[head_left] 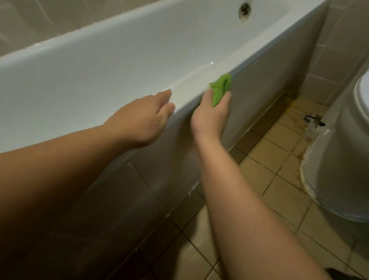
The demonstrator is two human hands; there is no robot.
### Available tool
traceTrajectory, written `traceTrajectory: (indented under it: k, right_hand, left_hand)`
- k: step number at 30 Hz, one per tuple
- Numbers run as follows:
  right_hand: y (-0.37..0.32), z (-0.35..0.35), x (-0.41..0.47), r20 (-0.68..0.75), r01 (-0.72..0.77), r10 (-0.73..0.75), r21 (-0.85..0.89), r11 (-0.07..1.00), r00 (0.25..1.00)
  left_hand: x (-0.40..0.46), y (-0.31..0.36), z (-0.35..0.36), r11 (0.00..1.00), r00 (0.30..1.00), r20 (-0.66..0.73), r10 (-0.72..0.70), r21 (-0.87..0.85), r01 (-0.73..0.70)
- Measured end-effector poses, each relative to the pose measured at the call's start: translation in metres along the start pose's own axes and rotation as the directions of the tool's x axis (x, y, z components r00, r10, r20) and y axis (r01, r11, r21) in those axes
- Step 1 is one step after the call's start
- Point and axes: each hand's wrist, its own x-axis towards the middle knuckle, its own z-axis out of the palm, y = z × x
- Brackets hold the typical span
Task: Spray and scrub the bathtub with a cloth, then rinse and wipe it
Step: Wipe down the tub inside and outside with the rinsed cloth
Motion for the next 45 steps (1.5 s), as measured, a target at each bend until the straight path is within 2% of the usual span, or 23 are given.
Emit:
traceTrajectory:
  k: [2,4,7,8,9,11,13,15,16,18,20,22,25,27,30,33,34,35,37,39,40,43,45]
  right_hand:
    - [0.015,-0.002,-0.053,0.072,0.089,-0.088,-0.012,0.996,0.994]
    - [0.034,-0.004,-0.063,0.080,0.098,-0.095,-0.038,0.994,0.992]
    - [0.025,-0.006,0.015,-0.034,-0.122,0.123,0.028,0.992,0.992]
    - [0.014,-0.009,0.042,-0.079,-0.153,0.156,0.054,0.987,0.984]
    - [0.001,-0.013,0.059,-0.089,-0.122,0.127,0.059,0.991,0.988]
    - [-0.015,-0.011,0.056,-0.055,0.038,-0.038,0.006,0.999,0.998]
    - [-0.012,-0.005,0.013,-0.015,0.201,-0.202,-0.046,0.979,0.979]
    - [0.010,-0.002,-0.019,0.005,0.251,-0.251,-0.024,0.968,0.968]
    - [0.019,-0.002,-0.019,-0.003,0.212,-0.212,-0.019,0.977,0.977]
    - [0.027,-0.004,0.018,-0.018,0.019,-0.019,0.004,1.000,1.000]
    - [0.028,-0.009,0.064,-0.037,-0.144,0.144,0.004,0.990,0.989]
    - [0.025,-0.012,0.075,-0.037,-0.132,0.132,0.001,0.991,0.990]
    - [0.039,-0.005,0.023,-0.005,0.074,-0.074,-0.002,0.997,0.997]
    - [0.068,-0.001,-0.017,0.027,0.117,-0.118,0.015,0.993,0.993]
    - [0.106,-0.002,-0.017,0.001,-0.004,0.004,0.016,1.000,1.000]
    - [0.111,-0.002,0.041,-0.053,-0.255,0.257,0.032,0.966,0.965]
    - [0.105,-0.002,0.058,-0.075,-0.289,0.292,0.053,0.956,0.953]
    - [0.096,-0.001,0.069,-0.109,-0.272,0.277,0.059,0.960,0.955]
    - [0.070,0.002,0.064,-0.142,-0.142,0.145,0.036,0.989,0.979]
    - [0.064,0.003,0.040,-0.083,0.022,-0.020,0.017,1.000,0.996]
    - [0.075,0.003,0.026,-0.066,0.045,-0.041,0.055,0.998,0.997]
    - [0.135,0.005,-0.007,-0.051,-0.164,0.177,0.189,0.968,0.983]
    - [0.164,0.003,-0.002,-0.018,-0.285,0.290,0.133,0.949,0.957]
  left_hand:
    - [0.007,0.002,0.002,1.000,1.000,-0.011,0.003,-0.008,-0.004]
    - [0.009,0.003,0.002,1.000,1.000,-0.006,0.021,-0.007,-0.021]
    - [0.016,0.003,0.005,0.997,0.998,0.007,0.070,0.037,-0.070]
    - [0.020,0.004,0.006,0.996,0.997,0.011,0.075,0.049,-0.075]
    - [0.024,0.006,0.006,0.996,0.997,0.010,0.076,0.056,-0.076]
    - [0.033,0.010,0.007,0.996,0.998,0.008,0.067,0.061,-0.068]
    - [0.040,0.012,0.007,0.995,0.997,0.010,0.074,0.067,-0.074]
    - [0.043,0.014,0.007,0.995,0.997,0.020,0.077,0.060,-0.078]
    - [0.043,0.015,0.007,0.995,0.997,0.022,0.075,0.062,-0.076]
    - [0.043,0.017,0.007,0.995,0.997,0.033,0.067,0.070,-0.070]
    - [0.043,0.018,0.006,0.995,0.997,0.045,0.066,0.069,-0.069]
    - [0.046,0.020,0.007,0.995,0.997,0.052,0.066,0.067,-0.069]
    - [0.053,0.024,0.008,0.995,0.998,0.031,0.051,0.085,-0.054]
    - [0.056,0.027,0.009,0.995,0.999,0.029,0.044,0.089,-0.046]
    - [0.059,0.030,0.008,0.994,0.999,0.034,0.039,0.100,-0.042]
    - [0.061,0.034,0.008,0.993,0.998,0.041,0.039,0.106,-0.043]
    - [0.063,0.036,0.008,0.993,0.998,0.045,0.040,0.107,-0.045]
    - [0.064,0.038,0.009,0.993,0.998,0.050,0.043,0.108,-0.049]
    - [0.068,0.041,0.009,0.993,0.998,0.050,0.043,0.110,-0.048]
    - [0.071,0.043,0.009,0.993,0.998,0.040,0.037,0.111,-0.042]
    - [0.073,0.044,0.009,0.993,0.999,0.039,0.034,0.110,-0.038]
    - [0.078,0.046,0.010,0.994,0.998,0.052,0.031,0.106,-0.037]
    - [0.081,0.046,0.010,0.994,0.998,0.062,0.027,0.102,-0.034]
